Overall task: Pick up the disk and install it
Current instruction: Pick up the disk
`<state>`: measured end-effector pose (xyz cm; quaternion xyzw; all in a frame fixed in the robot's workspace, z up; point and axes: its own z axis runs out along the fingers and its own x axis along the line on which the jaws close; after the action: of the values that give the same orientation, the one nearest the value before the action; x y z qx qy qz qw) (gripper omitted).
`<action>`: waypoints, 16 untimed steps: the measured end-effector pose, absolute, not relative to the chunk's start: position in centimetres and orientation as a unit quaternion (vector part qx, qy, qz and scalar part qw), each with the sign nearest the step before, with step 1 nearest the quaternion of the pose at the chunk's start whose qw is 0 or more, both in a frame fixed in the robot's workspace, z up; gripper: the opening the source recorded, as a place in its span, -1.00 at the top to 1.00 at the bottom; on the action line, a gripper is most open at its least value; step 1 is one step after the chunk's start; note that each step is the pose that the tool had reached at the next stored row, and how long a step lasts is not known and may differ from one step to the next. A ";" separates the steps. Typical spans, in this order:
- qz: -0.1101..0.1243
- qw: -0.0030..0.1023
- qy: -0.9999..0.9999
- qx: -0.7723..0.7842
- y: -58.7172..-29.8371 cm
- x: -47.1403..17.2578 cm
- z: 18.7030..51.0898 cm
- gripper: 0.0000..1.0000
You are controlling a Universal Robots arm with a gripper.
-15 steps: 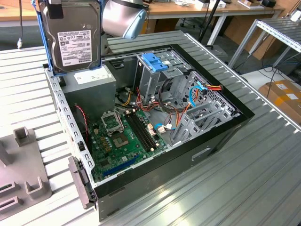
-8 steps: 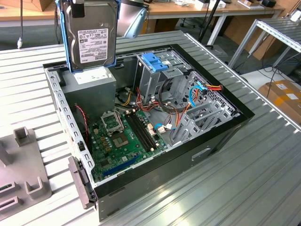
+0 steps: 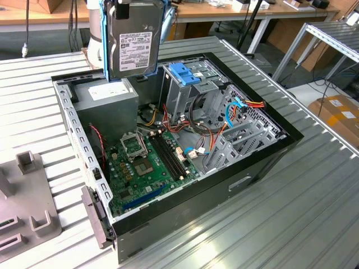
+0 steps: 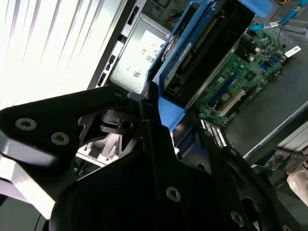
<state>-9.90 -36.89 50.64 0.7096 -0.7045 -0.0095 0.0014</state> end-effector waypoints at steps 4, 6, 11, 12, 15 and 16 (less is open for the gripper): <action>-0.009 0.001 -0.705 0.710 -36.9 -6.6 50.6 0.27; -0.009 0.001 -0.704 0.710 -36.9 -6.5 50.6 0.27; -0.009 0.001 -0.705 0.710 -36.9 -4.5 50.6 0.27; -0.009 0.001 -0.705 0.710 -36.9 -4.0 50.6 0.27; -0.009 0.001 -0.705 0.710 -36.9 -2.9 50.6 0.27; -0.009 0.001 -0.705 0.710 -36.9 -2.3 50.6 0.27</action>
<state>-2.28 -36.88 50.64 0.7096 -0.7045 -0.0095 0.0014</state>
